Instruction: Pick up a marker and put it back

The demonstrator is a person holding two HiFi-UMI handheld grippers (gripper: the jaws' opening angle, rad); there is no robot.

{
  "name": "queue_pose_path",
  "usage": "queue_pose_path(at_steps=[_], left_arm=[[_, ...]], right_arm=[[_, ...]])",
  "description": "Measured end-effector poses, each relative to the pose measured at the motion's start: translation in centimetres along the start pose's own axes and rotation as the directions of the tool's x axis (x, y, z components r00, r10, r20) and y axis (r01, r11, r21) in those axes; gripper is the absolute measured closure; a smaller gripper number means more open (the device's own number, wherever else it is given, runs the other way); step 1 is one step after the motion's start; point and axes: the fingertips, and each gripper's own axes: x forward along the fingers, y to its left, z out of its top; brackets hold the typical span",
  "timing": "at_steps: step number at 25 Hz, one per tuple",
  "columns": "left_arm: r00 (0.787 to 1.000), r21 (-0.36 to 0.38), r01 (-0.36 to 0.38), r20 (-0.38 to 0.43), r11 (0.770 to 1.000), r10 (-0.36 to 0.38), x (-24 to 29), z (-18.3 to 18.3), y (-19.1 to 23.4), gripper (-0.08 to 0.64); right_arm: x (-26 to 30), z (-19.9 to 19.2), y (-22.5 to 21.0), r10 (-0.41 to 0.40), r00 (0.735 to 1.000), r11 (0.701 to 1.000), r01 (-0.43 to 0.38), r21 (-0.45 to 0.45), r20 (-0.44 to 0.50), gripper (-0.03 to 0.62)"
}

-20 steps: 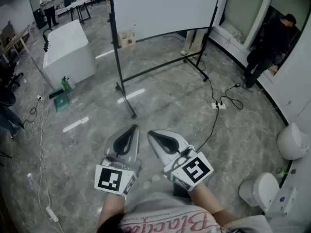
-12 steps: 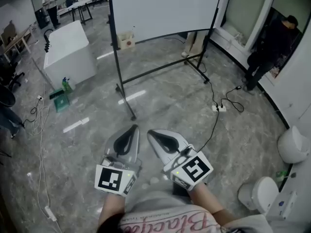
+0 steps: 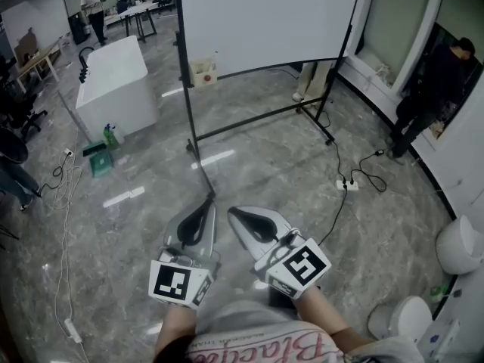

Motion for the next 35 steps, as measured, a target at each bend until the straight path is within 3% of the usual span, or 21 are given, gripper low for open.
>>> queue_pose_path(at_steps=[13,21,27,35], left_arm=[[1.0,-0.013,0.016,-0.024,1.0,-0.016,6.8,-1.8,5.3,0.56],[0.999,-0.014,0.054,-0.008,0.998,-0.054,14.3,-1.5,12.4,0.56],[0.996,-0.003,0.092,-0.005,0.996,-0.092,18.8,-1.3,16.8,0.56],[0.989,-0.026,0.145,-0.034,0.989,-0.146,23.5,-3.3,20.2,0.56]], right_arm=[[4.8,-1.2,-6.1,-0.033,0.999,0.999,0.033,0.026,-0.017,0.591],[12.3,-0.8,-12.6,-0.077,0.996,0.997,0.078,0.007,-0.039,0.591],[18.6,-0.1,-15.5,-0.08,0.996,0.995,0.077,-0.071,-0.045,0.591],[23.1,-1.2,-19.7,-0.116,0.991,0.993,0.113,-0.043,-0.07,0.591]])
